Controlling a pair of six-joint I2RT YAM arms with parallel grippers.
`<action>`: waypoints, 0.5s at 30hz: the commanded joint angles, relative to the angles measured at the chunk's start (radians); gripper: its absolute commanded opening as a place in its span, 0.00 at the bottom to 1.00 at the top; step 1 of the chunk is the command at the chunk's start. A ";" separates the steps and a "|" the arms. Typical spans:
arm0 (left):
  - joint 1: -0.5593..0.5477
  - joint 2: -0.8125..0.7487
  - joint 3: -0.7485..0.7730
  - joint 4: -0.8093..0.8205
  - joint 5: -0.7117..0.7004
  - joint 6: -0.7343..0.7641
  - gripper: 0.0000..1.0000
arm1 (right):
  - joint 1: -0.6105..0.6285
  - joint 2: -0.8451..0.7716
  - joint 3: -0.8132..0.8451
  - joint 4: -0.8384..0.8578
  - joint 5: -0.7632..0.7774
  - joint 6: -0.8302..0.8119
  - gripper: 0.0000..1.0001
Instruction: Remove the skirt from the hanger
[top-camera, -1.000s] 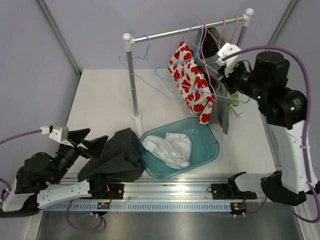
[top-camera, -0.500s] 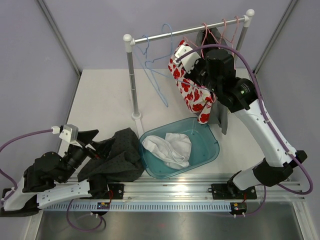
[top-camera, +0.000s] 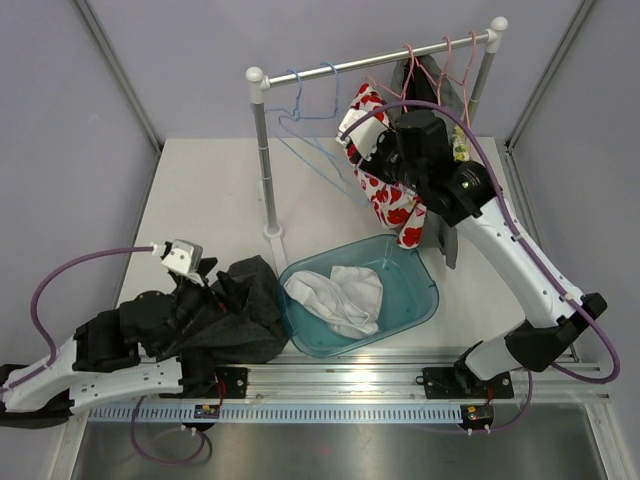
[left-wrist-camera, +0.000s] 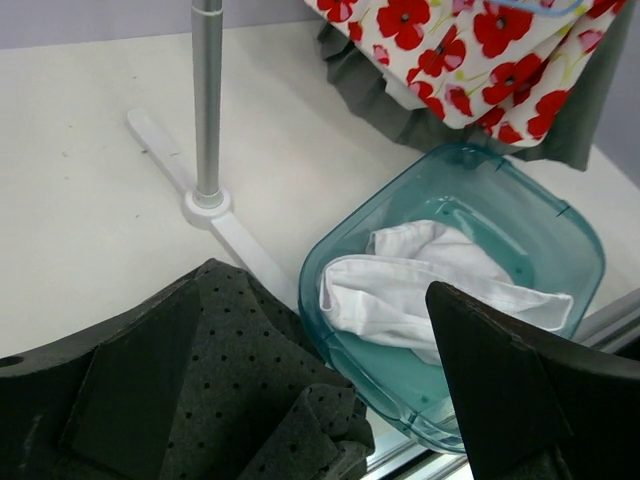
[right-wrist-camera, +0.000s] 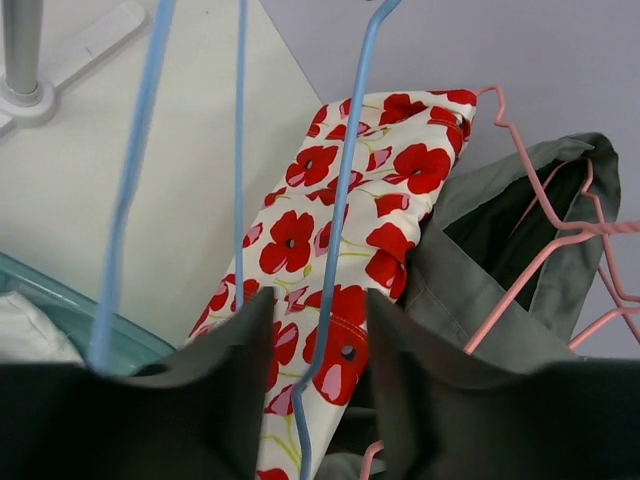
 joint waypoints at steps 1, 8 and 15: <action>-0.002 0.048 0.054 0.035 -0.088 -0.004 0.99 | 0.006 -0.094 0.026 -0.048 -0.071 -0.004 0.55; -0.002 0.020 0.057 0.086 -0.139 0.023 0.99 | 0.006 -0.181 0.106 -0.363 -0.527 -0.145 1.00; -0.004 0.020 0.120 0.034 -0.194 0.039 0.99 | 0.125 -0.090 -0.070 -0.484 -0.935 -0.416 0.99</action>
